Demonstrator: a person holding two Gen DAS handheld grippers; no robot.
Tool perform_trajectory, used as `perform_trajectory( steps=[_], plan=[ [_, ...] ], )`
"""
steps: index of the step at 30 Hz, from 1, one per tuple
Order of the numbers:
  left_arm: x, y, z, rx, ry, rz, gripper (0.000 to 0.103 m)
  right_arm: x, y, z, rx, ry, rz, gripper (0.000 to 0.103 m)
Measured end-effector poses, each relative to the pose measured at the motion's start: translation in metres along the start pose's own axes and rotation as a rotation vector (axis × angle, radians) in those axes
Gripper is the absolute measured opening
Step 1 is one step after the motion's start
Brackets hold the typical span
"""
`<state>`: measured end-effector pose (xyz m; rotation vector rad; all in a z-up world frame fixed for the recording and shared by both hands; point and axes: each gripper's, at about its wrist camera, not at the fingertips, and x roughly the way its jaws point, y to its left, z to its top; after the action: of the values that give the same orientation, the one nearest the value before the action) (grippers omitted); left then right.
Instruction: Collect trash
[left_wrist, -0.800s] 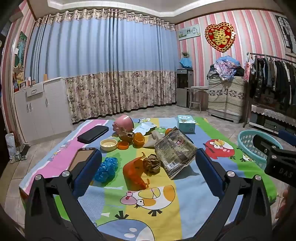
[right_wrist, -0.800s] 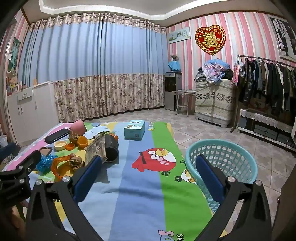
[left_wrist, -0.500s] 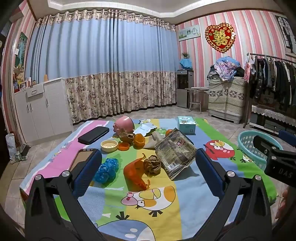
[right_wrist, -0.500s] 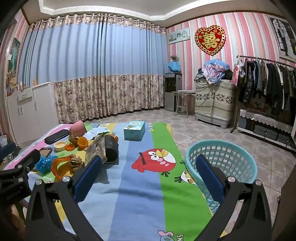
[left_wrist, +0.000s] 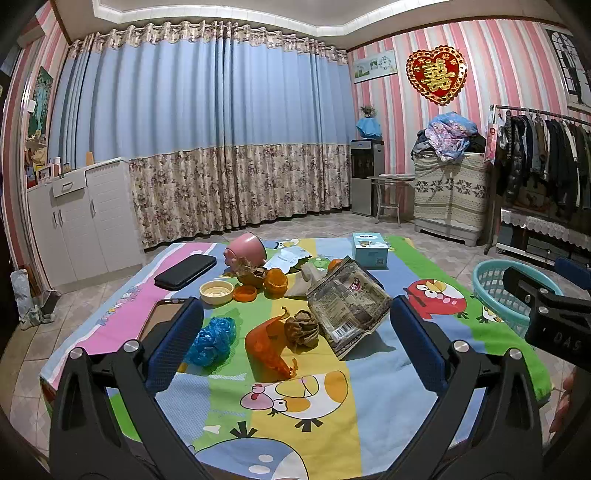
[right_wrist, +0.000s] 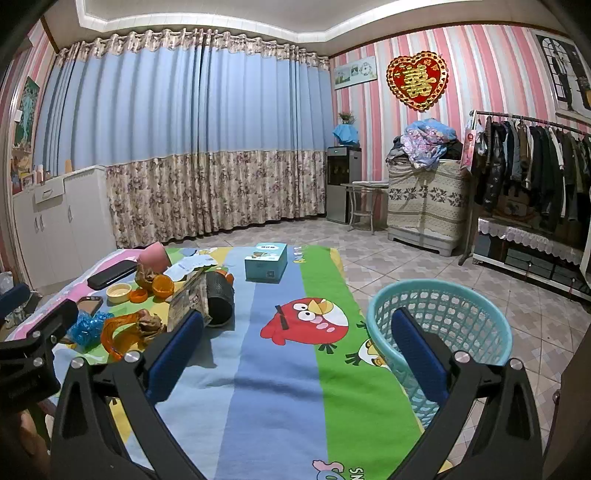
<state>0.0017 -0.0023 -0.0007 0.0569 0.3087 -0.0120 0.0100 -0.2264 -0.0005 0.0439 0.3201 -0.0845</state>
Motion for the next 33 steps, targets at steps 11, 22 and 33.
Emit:
perform_trajectory(
  steps=[11, 22, 33],
  plan=[
    [-0.0001, -0.0007, -0.0001, 0.002, -0.001, 0.001, 0.098, 0.0035, -0.0032, 0.0006, 0.006, 0.000, -0.003, 0.099],
    [0.0001, -0.0005, -0.0002, 0.002, -0.001, 0.001, 0.098, 0.0038, -0.0038, 0.0003, 0.006, 0.002, 0.000, 0.099],
    [-0.0023, -0.0003, -0.0001, 0.003, 0.003, 0.000, 0.098, 0.0039, -0.0031, -0.0011, 0.008, 0.002, 0.000, 0.099]
  ],
)
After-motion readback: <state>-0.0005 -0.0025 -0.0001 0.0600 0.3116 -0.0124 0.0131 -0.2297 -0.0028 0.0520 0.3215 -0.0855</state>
